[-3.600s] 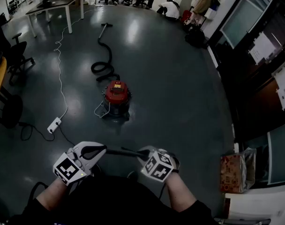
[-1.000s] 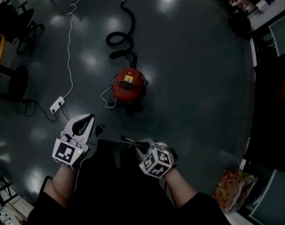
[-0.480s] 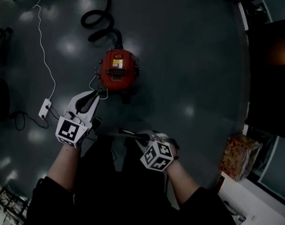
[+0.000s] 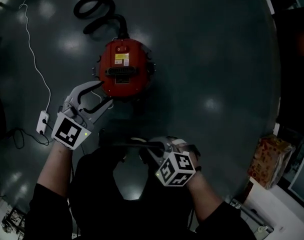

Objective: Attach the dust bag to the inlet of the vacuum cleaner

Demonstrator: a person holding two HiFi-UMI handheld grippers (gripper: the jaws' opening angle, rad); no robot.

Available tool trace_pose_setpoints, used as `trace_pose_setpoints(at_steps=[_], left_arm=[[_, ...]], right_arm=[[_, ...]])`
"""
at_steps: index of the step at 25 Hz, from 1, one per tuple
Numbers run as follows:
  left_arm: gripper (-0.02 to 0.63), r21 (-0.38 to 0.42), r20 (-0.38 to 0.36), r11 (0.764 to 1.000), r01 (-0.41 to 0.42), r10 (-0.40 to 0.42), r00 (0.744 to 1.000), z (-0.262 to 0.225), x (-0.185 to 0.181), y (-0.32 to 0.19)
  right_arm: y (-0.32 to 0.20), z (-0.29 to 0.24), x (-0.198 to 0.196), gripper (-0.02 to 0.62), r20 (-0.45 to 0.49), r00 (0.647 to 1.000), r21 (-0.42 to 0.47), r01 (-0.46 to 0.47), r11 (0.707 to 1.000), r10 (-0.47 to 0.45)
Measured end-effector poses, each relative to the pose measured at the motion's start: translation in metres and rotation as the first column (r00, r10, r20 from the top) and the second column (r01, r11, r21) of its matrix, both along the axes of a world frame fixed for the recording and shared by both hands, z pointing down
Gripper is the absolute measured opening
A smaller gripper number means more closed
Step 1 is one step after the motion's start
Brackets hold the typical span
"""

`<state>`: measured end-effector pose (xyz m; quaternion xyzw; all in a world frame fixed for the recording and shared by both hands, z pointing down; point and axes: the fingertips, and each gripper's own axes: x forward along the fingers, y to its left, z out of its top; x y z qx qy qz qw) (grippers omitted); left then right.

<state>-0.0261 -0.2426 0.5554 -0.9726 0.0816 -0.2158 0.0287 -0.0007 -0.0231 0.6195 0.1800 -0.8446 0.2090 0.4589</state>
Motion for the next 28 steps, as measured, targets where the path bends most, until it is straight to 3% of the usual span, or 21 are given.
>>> trace_pose_setpoints(at_steps=[4,8,11,20,24,28], left_arm=[[0.233,0.075,0.049,0.991,-0.107,0.103,0.993,0.04,0.019,-0.011],[0.267,0.136,0.117,0.968,-0.211,0.196,0.974,0.08,0.034,-0.016],[0.267,0.17,0.126,0.952,-0.254,0.235,0.964,0.1,0.044,-0.025],[0.265,0.145,0.196,0.915,-0.376,0.346,0.917,0.151,0.051,-0.045],[0.233,0.15,0.237,0.891,-0.427,0.387,0.891,0.166,0.048,-0.044],[0.137,0.19,0.215,0.891,-0.411,0.371,0.903,0.164,0.05,-0.051]], right_arm=[[-0.002,0.039,0.003,0.026,0.016,0.998,0.021,0.054,0.998,-0.054],[-0.007,0.075,0.004,0.025,0.042,0.996,0.038,0.082,0.996,-0.083],[-0.01,0.099,0.006,0.025,0.057,0.994,0.049,0.089,0.995,-0.092],[-0.028,0.154,0.021,0.025,0.044,0.997,0.068,0.056,0.996,-0.059],[-0.035,0.169,0.022,0.025,0.028,0.998,0.087,0.045,0.995,-0.048],[-0.047,0.17,0.026,0.025,0.012,1.0,0.133,0.025,0.991,-0.026]])
